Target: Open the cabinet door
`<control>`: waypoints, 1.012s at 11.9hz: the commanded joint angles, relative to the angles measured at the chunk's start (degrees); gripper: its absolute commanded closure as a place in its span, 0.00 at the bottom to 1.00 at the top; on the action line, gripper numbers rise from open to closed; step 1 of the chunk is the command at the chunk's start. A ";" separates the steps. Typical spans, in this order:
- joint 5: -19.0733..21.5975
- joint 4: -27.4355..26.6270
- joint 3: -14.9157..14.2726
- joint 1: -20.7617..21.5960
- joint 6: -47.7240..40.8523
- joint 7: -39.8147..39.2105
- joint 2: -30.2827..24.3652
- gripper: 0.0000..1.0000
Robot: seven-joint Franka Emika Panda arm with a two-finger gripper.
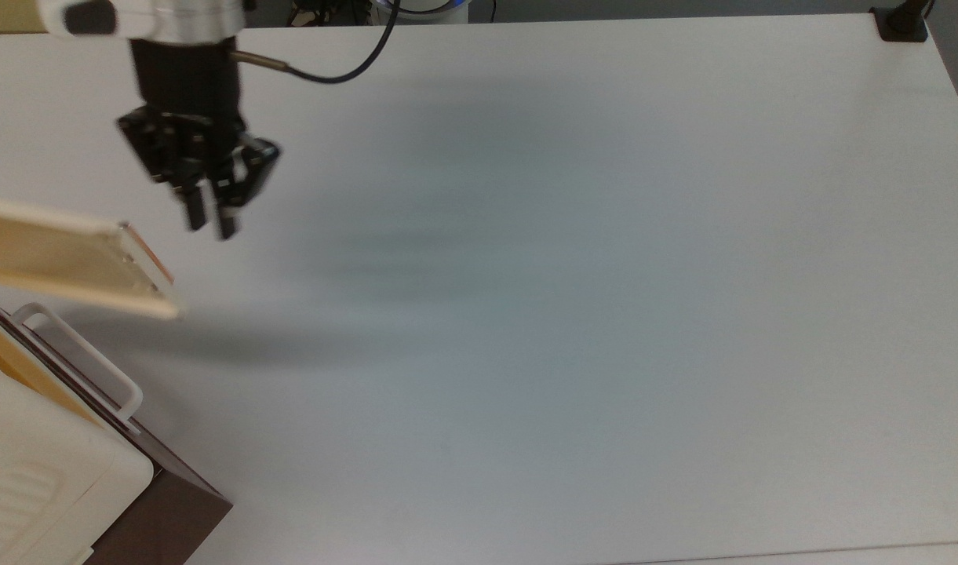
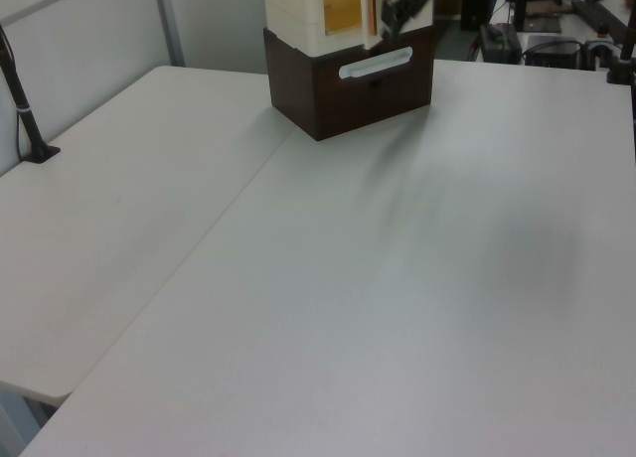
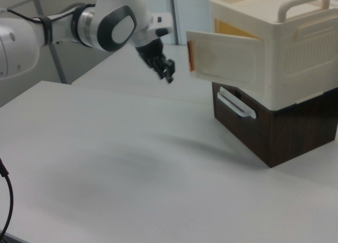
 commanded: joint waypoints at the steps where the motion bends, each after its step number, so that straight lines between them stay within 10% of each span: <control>1: 2.28 -1.70 1.01 1.16 -17.83 -3.48 -2.92 0.00; 12: 0.61 -2.05 -0.14 -2.18 -32.11 -3.74 -11.36 0.00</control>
